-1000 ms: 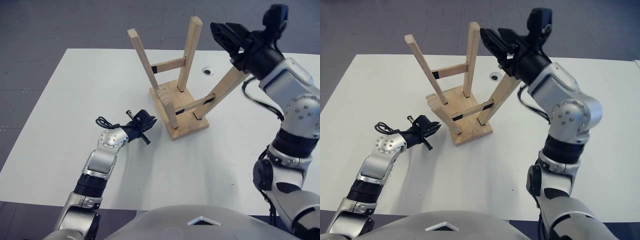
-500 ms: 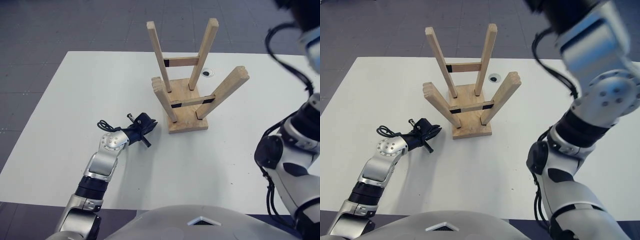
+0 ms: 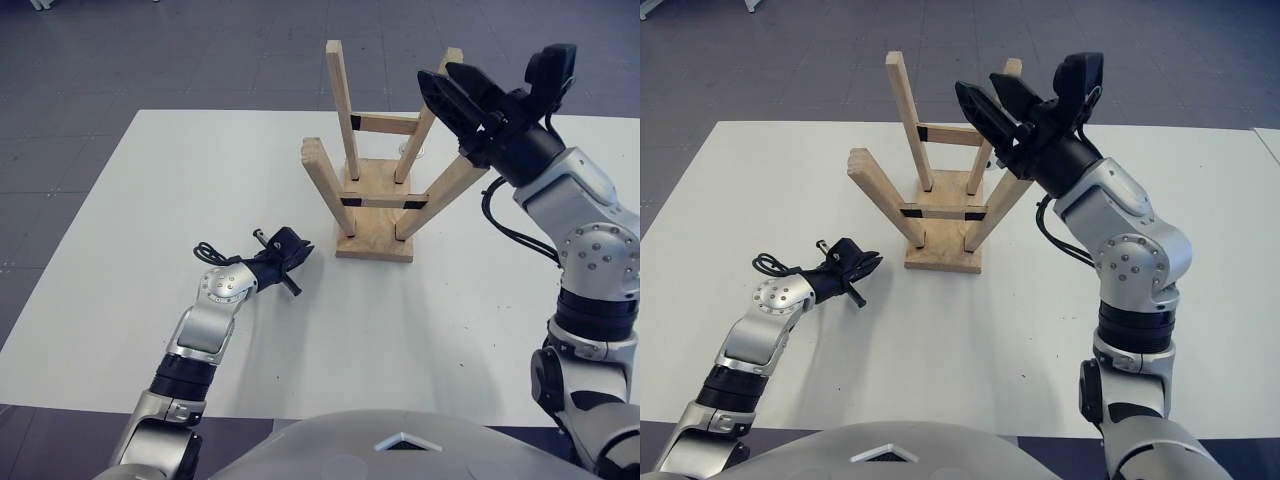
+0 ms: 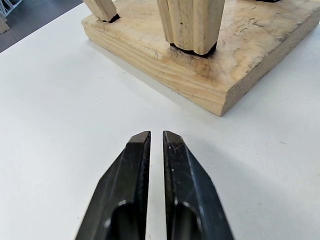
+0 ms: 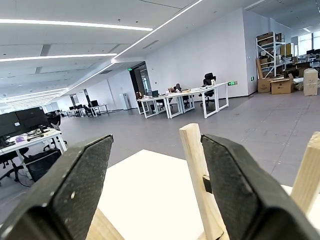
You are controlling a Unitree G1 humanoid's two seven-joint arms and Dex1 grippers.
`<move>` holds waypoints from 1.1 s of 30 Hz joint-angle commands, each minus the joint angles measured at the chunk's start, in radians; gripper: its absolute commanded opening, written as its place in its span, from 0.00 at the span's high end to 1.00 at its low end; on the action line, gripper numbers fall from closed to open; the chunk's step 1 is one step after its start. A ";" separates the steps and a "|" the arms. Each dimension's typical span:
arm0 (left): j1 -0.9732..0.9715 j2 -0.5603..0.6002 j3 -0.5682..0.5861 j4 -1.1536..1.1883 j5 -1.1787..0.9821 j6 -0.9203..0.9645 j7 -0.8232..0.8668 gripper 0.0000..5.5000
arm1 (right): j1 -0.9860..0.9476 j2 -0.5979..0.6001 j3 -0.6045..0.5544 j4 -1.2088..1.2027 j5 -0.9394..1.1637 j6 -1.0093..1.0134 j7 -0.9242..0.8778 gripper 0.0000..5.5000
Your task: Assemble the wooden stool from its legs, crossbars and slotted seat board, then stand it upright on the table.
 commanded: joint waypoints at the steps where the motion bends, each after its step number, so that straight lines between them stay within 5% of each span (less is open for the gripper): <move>1: -0.016 0.004 0.009 0.011 -0.003 0.011 0.002 0.92 | -0.142 -0.007 -0.118 -0.001 0.131 0.082 -0.111 0.41; 5: -0.040 0.000 0.007 0.035 0.004 0.002 0.006 0.92 | -0.308 -0.028 -0.257 -0.043 0.289 0.058 -0.256 0.41; 7: -0.077 -0.001 0.003 0.060 0.013 -0.001 0.008 0.92 | -0.280 -0.083 -0.265 0.025 0.203 0.050 -0.253 0.41; 13: -0.228 -0.027 -0.044 0.200 0.028 0.010 -0.029 0.92 | -0.005 -0.219 -0.020 0.305 -0.257 -0.076 -0.072 0.41; 22: -0.253 -0.016 -0.081 0.250 0.042 0.085 -0.070 0.92 | -0.040 -0.001 0.255 0.792 -0.609 -0.342 0.110 0.53; 28: -0.231 -0.044 -0.096 0.177 0.003 0.112 -0.103 0.92 | -0.107 0.065 0.259 1.042 -0.732 -0.491 0.142 0.53; 33: -0.151 -0.026 -0.141 -0.094 -0.172 0.195 -0.294 0.92 | -0.172 0.117 0.311 1.172 -0.808 -0.640 0.314 0.53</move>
